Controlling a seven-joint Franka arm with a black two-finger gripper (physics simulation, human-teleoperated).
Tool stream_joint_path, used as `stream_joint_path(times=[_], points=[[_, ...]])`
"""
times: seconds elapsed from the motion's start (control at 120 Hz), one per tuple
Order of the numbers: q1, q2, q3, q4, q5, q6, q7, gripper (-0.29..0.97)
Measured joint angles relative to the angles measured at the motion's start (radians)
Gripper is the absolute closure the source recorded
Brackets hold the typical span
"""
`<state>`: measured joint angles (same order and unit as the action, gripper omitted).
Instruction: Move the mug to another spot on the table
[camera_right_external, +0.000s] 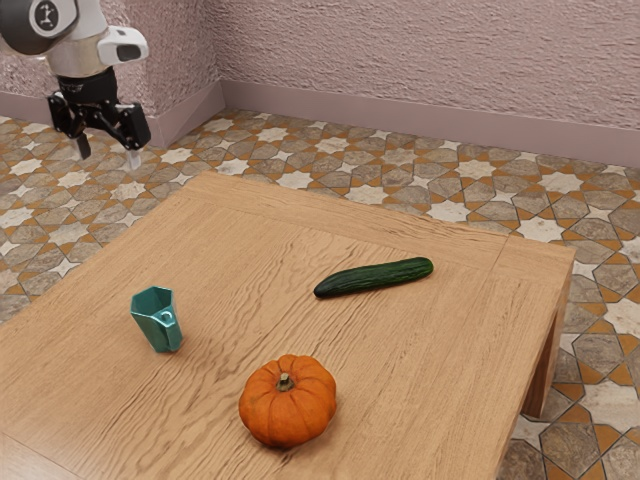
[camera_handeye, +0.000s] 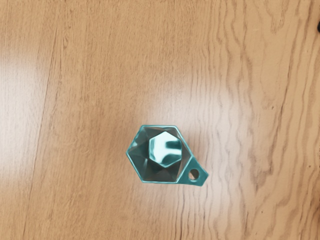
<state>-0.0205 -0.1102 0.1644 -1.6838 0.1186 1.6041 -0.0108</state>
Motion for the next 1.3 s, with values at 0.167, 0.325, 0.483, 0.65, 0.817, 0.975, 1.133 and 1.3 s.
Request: stream_joint_path(times=[0.167,0.325,0.483,0.65,0.817,0.975,1.133,1.3], points=[[-0.004,-0.002,-0.007,-0.007,0.000,0.015,-0.032,0.00],[0.001,-0.004,-0.007,-0.068,-0.002,0.055,-0.089,0.00],[-0.007,-0.036,-0.009,-0.274,-0.045,0.161,-0.307,0.00],[-0.016,-0.048,-0.005,-0.442,-0.106,0.296,-0.569,0.00],[-0.014,-0.035,0.001,-0.530,-0.116,0.379,-0.781,0.00],[-0.005,-0.013,0.015,-0.559,-0.089,0.430,-0.917,0.00],[0.002,0.038,0.025,-0.579,-0.080,0.486,-1.001,0.00],[-0.002,0.073,0.027,-0.582,-0.077,0.541,-1.043,0.00]])
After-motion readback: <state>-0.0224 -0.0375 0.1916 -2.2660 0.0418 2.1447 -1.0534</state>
